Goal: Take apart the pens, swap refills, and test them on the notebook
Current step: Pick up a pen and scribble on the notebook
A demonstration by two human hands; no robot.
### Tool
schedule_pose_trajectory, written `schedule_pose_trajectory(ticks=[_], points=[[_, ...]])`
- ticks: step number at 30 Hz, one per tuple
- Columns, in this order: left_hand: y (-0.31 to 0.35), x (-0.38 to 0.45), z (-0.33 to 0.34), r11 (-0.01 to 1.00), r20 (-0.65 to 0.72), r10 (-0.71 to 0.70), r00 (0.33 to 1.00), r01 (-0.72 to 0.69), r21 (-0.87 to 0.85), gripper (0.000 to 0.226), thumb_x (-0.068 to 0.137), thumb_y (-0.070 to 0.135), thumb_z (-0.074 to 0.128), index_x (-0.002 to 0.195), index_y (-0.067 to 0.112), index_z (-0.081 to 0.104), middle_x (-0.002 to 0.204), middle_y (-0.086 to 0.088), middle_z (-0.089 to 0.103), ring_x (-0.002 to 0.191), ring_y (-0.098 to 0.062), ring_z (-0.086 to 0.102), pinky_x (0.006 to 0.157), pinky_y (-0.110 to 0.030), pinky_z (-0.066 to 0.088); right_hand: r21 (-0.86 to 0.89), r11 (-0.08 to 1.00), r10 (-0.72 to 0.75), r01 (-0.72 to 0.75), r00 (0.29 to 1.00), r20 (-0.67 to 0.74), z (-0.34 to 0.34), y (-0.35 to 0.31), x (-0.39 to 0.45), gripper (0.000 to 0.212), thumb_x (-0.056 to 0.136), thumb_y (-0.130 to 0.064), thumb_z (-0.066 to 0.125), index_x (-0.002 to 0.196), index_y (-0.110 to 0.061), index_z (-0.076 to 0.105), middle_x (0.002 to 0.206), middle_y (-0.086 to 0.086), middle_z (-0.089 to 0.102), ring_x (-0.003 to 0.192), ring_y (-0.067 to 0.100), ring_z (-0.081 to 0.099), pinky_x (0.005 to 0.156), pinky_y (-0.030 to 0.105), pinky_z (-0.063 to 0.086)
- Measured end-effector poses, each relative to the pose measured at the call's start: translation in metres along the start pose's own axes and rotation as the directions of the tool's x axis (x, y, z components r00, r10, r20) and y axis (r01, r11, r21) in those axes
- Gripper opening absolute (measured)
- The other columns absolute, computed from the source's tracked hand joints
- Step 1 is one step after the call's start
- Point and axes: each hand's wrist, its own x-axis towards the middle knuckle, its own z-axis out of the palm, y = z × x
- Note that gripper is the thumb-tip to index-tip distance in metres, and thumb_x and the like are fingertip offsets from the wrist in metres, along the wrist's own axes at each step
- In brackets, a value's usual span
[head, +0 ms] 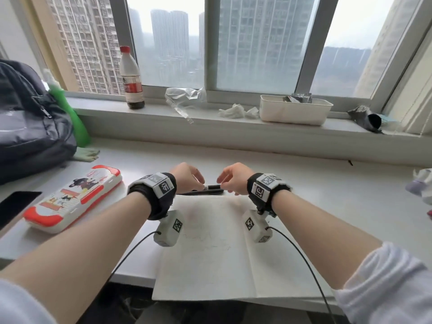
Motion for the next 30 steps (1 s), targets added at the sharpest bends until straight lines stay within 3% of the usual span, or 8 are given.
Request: schedule_pose_trajectory(ticks=[7, 10, 15, 19, 23, 25, 28, 30], points=[[-0.017, 0.023, 0.022, 0.999, 0.044, -0.018, 0.999, 0.019, -0.026, 0.011, 0.076, 0.021, 0.073, 0.086, 0.025, 0.076, 0.085, 0.006, 0.074, 0.074, -0.012, 0.067, 0.067, -0.02, 0.054, -0.018, 0.998, 0.067, -0.066, 0.995, 0.073, 0.016, 0.014, 0.021, 0.014, 0.074, -0.018, 0.076, 0.08, -0.03, 0.071, 0.078, -0.007, 0.075, 0.051, 0.006, 0.063, 0.055, 0.026, 0.056], [-0.02, 0.028, 0.026, 1.0, 0.049, 0.003, 0.999, -0.003, 0.01, 0.006, 0.072, 0.026, 0.077, 0.078, 0.028, 0.075, 0.074, 0.008, 0.07, 0.068, -0.011, 0.064, 0.059, -0.017, 0.048, -0.064, 0.997, 0.041, -0.034, 0.994, 0.105, 0.019, 0.014, 0.024, 0.013, 0.071, -0.025, 0.081, 0.079, -0.03, 0.073, 0.072, -0.007, 0.072, 0.045, 0.001, 0.059, 0.044, 0.016, 0.047], [-0.018, 0.031, 0.022, 0.987, 0.108, 0.074, 0.991, -0.088, 0.135, 0.007, 0.073, 0.032, 0.077, 0.079, 0.029, 0.075, 0.072, 0.01, 0.067, 0.066, -0.011, 0.06, 0.056, -0.018, 0.042, -0.232, 0.972, -0.014, 0.044, 0.991, 0.133, 0.018, 0.006, 0.026, 0.013, 0.075, -0.032, 0.079, 0.087, -0.03, 0.073, 0.076, -0.012, 0.066, 0.061, 0.003, 0.058, 0.049, 0.018, 0.04], [-0.009, 0.029, 0.007, 0.975, 0.12, 0.133, 0.984, -0.152, 0.163, 0.01, 0.074, 0.038, 0.076, 0.079, 0.031, 0.07, 0.079, 0.012, 0.069, 0.068, -0.008, 0.063, 0.057, -0.021, 0.046, -0.239, 0.966, -0.075, 0.103, 0.989, 0.125, 0.006, 0.003, 0.02, 0.013, 0.077, -0.029, 0.077, 0.087, -0.025, 0.07, 0.087, -0.006, 0.07, 0.071, 0.01, 0.062, 0.06, 0.023, 0.048], [0.002, 0.023, -0.013, 0.981, 0.028, 0.181, 0.983, -0.178, -0.07, 0.027, 0.068, 0.039, 0.084, 0.086, 0.028, 0.067, 0.074, 0.01, 0.072, 0.056, 0.0, 0.062, 0.052, -0.019, 0.045, -0.046, 0.994, -0.09, 0.096, 0.988, 0.123, -0.02, 0.006, 0.004, 0.014, 0.079, -0.022, 0.077, 0.088, -0.025, 0.067, 0.078, -0.005, 0.071, 0.051, 0.001, 0.06, 0.046, 0.017, 0.047], [0.007, 0.019, -0.017, 0.918, -0.055, 0.14, 0.989, -0.151, -0.366, 0.038, 0.071, 0.029, 0.085, 0.101, 0.022, 0.064, 0.081, 0.002, 0.072, 0.064, -0.005, 0.066, 0.058, -0.02, 0.051, 0.074, 0.995, -0.074, 0.066, 0.991, 0.113, -0.028, 0.015, -0.007, 0.018, 0.082, -0.018, 0.076, 0.096, -0.026, 0.067, 0.083, -0.002, 0.073, 0.054, 0.003, 0.063, 0.052, 0.019, 0.051], [0.018, 0.009, -0.013, 0.662, 0.081, 0.099, 0.992, -0.005, -0.749, 0.052, 0.079, 0.016, 0.08, 0.123, 0.011, 0.053, 0.102, -0.012, 0.071, 0.085, -0.017, 0.073, 0.069, -0.024, 0.058, 0.296, 0.955, -0.011, -0.019, 0.995, 0.101, -0.031, 0.03, -0.024, 0.016, 0.084, -0.013, 0.075, 0.096, -0.019, 0.067, 0.085, 0.007, 0.072, 0.061, 0.01, 0.067, 0.058, 0.024, 0.055], [0.029, 0.004, -0.001, 0.712, 0.161, 0.151, 0.975, 0.005, -0.702, 0.041, 0.085, 0.02, 0.073, 0.122, 0.009, 0.057, 0.109, -0.013, 0.071, 0.095, -0.019, 0.072, 0.074, -0.024, 0.059, 0.449, 0.892, 0.011, -0.048, 0.996, 0.084, -0.028, 0.034, -0.032, 0.017, 0.083, -0.009, 0.076, 0.096, -0.012, 0.066, 0.084, 0.011, 0.073, 0.067, 0.017, 0.071, 0.061, 0.028, 0.056]])
